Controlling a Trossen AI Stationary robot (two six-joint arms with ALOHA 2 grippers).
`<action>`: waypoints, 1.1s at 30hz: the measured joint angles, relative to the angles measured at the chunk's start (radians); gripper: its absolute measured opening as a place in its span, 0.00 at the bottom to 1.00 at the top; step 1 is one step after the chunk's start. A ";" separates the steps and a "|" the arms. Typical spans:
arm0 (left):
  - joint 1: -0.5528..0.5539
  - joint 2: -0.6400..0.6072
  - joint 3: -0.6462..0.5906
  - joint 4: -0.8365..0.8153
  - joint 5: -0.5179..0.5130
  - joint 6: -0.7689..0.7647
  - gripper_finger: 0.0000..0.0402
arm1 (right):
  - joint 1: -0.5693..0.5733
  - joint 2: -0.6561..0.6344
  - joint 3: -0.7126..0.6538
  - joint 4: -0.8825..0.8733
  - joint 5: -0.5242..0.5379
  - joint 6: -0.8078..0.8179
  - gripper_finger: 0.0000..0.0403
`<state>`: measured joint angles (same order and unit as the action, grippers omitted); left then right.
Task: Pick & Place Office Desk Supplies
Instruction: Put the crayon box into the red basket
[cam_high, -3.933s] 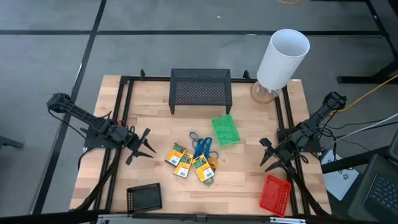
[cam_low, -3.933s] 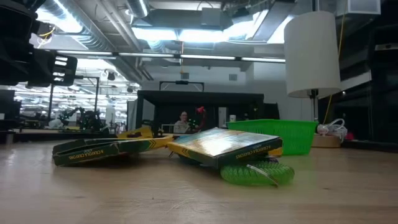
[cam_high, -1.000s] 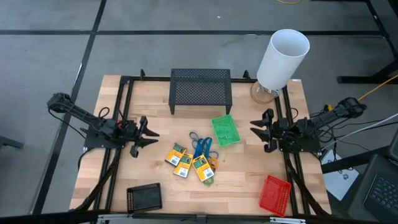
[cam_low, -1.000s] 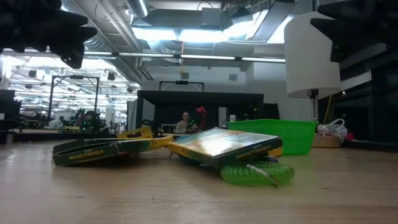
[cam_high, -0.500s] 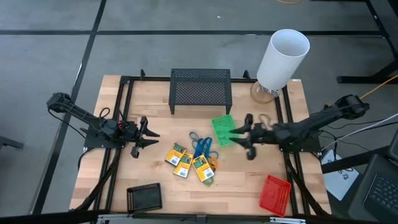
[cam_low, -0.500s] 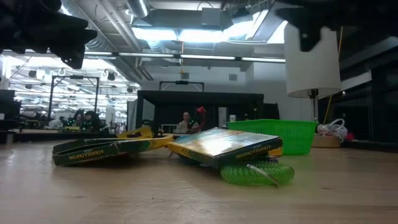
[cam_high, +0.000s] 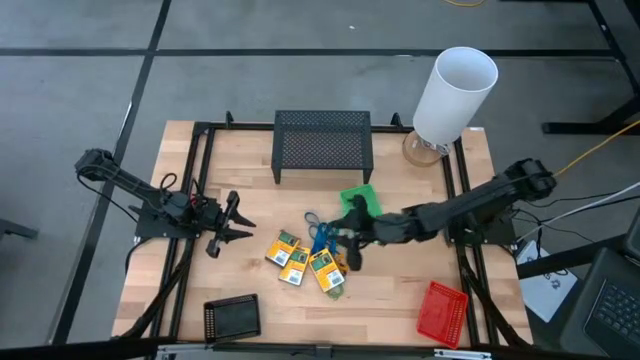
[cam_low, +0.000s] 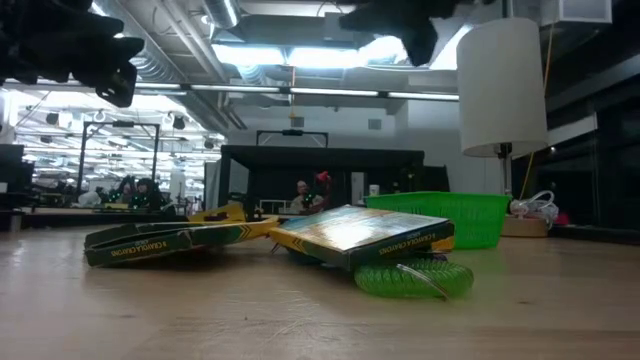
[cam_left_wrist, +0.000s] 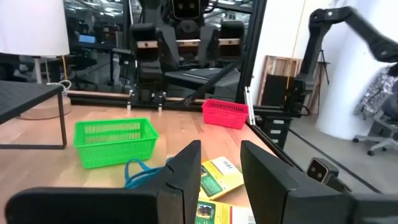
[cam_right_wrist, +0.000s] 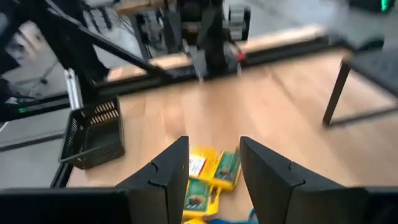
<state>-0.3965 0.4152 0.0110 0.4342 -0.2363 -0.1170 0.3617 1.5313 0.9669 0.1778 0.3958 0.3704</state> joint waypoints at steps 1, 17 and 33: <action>0.000 0.000 0.000 -0.010 0.000 0.005 0.28 | 0.002 0.028 0.037 -0.037 0.009 0.043 0.36; 0.000 0.000 0.000 -0.121 0.080 0.037 0.28 | 0.008 0.293 0.239 -0.241 -0.116 0.653 0.42; 0.000 0.000 0.001 -0.167 0.080 0.072 0.28 | 0.008 0.383 0.238 -0.439 -0.219 0.899 0.63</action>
<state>-0.3965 0.4152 0.0116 0.2671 -0.1566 -0.0452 0.3702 1.9141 1.2049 -0.2607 0.1768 1.2696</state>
